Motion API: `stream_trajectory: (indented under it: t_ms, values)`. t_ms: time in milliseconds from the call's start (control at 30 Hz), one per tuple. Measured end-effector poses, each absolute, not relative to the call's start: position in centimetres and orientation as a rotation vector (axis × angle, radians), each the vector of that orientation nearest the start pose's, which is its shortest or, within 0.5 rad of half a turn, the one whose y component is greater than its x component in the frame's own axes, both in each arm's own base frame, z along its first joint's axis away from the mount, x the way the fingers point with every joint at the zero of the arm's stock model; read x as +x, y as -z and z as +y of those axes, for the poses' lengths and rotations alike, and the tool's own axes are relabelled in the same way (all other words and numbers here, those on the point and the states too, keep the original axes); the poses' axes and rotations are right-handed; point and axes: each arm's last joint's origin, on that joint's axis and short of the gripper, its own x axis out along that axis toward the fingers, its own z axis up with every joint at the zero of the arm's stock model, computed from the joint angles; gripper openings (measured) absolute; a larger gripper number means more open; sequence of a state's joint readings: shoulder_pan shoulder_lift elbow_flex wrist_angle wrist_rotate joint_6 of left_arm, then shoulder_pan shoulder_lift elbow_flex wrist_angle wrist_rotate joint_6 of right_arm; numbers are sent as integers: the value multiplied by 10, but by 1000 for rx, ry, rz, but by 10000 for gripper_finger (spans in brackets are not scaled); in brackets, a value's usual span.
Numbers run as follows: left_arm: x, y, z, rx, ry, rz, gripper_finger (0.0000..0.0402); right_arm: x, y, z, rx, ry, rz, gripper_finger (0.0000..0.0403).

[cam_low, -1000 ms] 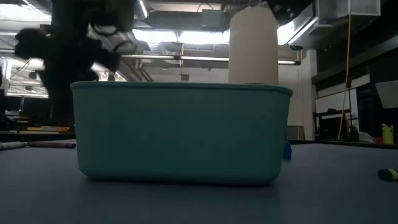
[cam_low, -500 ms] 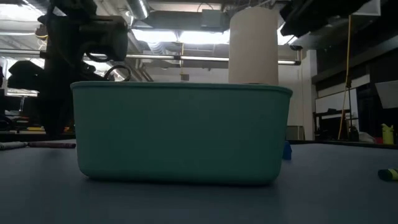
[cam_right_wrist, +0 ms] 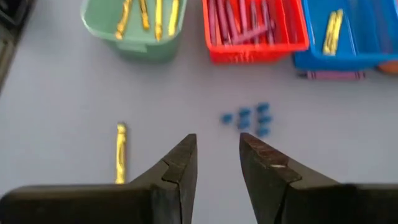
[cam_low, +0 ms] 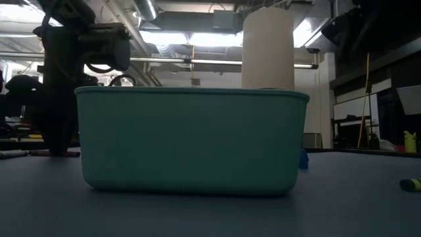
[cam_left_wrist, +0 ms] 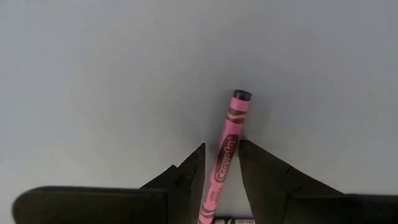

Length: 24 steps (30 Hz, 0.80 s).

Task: Sort crayons
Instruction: Put the purple crayon into the red bin

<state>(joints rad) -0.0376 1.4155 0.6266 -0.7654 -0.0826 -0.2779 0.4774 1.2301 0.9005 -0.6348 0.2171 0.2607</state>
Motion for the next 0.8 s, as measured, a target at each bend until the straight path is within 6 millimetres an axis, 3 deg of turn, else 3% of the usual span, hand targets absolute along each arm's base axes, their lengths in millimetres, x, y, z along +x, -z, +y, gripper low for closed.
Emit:
stream_trajectory:
  t_ms: [367,633,800]
  values:
    - [197,-136,-5,-127,-250,1515,94,198,-241,92,-212,32,1103,117]
    - [197,-135,-5,-126,-252,1514,93,195,-240,87,-292,125,1106,117]
    - [198,-135,-5,-128,-251,1512,69,195,-240,87,-292,125,1106,117]
